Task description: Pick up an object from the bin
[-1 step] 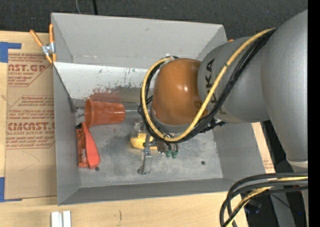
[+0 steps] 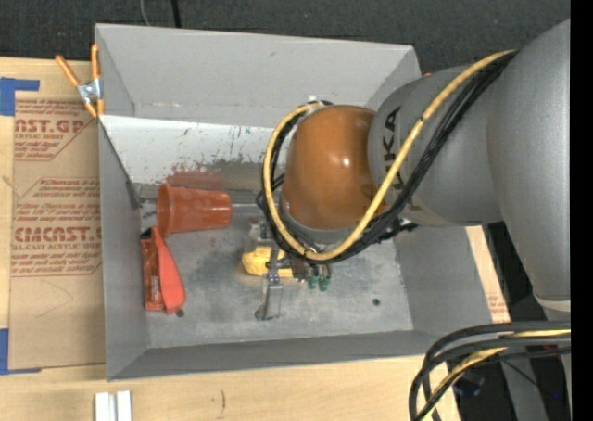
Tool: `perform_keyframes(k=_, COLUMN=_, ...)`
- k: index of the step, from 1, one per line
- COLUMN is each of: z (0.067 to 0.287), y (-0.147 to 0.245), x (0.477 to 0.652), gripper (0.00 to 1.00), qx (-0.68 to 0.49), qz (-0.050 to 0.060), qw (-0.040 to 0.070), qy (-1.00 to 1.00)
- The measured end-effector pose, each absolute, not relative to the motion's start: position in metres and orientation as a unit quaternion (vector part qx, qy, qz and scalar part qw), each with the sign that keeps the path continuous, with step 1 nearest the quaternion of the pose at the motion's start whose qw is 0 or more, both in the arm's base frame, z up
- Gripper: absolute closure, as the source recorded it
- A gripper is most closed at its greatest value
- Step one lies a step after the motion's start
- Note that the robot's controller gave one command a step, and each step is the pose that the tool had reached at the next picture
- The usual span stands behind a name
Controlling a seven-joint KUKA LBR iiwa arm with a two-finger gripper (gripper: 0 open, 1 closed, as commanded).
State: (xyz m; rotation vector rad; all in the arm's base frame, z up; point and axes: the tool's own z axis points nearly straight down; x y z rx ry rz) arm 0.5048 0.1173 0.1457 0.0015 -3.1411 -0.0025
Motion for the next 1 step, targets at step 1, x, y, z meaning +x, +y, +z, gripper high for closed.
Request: perform_keyframes(k=1, z=0.1347, y=0.0988, x=0.5435, gripper=0.0, qx=-0.022, qz=-0.002, qw=0.001, qy=-1.0)
